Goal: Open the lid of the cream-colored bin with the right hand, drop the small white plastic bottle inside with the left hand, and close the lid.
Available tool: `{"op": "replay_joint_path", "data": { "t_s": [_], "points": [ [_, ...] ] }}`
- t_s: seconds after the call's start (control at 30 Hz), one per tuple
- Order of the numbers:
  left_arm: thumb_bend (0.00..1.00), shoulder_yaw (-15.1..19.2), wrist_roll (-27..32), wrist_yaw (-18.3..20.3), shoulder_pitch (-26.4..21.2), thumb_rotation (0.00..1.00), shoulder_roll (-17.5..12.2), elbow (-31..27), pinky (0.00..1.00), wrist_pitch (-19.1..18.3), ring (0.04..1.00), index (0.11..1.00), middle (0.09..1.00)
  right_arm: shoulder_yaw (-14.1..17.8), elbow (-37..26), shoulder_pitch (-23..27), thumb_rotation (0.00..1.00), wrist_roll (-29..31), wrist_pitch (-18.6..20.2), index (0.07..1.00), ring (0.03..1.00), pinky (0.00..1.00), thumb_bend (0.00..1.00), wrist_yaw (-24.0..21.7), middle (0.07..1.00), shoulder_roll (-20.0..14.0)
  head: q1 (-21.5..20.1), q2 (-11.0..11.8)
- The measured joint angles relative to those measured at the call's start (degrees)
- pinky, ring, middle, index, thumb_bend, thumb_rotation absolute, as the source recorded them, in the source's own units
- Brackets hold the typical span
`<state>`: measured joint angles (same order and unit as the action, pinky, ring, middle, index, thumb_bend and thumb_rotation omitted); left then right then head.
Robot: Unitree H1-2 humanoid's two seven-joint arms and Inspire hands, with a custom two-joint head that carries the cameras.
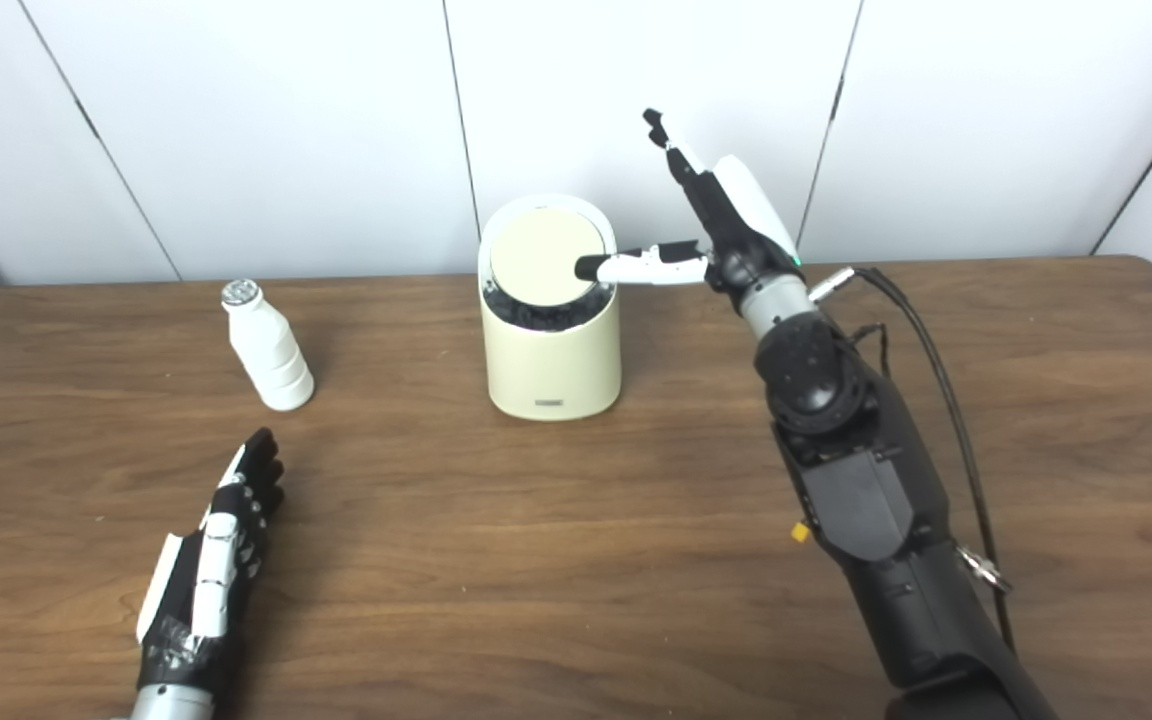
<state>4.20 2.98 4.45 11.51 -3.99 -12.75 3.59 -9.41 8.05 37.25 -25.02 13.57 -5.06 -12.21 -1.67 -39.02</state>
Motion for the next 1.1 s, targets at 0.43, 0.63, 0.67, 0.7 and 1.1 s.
{"op": "replay_joint_path", "data": {
  "t_s": [0.43,0.63,0.67,0.7,1.1],
  "points": [
    [0.44,-0.06,0.3,0.36,0.41,1.0,-0.03,-0.9,1.0,-0.6,1.0,1.0,1.0,-3.77,4.78,5.7,0.52,-4.25,0.02,0.999,0.985,1.0,0.96,0.31,0.981,1.28,-1.06,-0.7],
    [0.42,-0.08,0.24,0.35,0.47,1.0,-0.02,-0.92,1.0,-0.54,1.0,1.0,1.0,-4.12,6.06,5.72,0.5,-4.68,0.01,0.992,0.978,1.0,0.96,0.31,0.973,1.39,-1.06,-0.7],
    [0.42,-0.09,0.23,0.35,0.48,1.0,-0.02,-0.92,1.0,-0.54,1.0,1.0,1.0,-4.12,6.3,5.72,0.49,-4.68,0.0,0.992,0.979,1.0,0.95,0.31,0.974,1.36,-1.06,-0.7],
    [0.43,-0.12,0.22,0.35,0.47,1.0,-0.02,-0.94,1.0,-0.54,1.0,1.0,1.0,-4.12,6.59,5.72,0.48,-4.67,-0.03,0.99,0.984,1.0,0.96,0.31,0.975,1.31,-0.97,-0.7],
    [0.43,-0.43,-0.35,0.09,0.46,1.0,0.05,-0.94,1.0,-0.42,1.0,1.0,1.0,-5.4,8.84,5.71,0.47,-5.61,-0.69,0.989,0.987,1.0,0.97,0.13,0.965,-0.85,-0.79,-0.7]
  ]
}}
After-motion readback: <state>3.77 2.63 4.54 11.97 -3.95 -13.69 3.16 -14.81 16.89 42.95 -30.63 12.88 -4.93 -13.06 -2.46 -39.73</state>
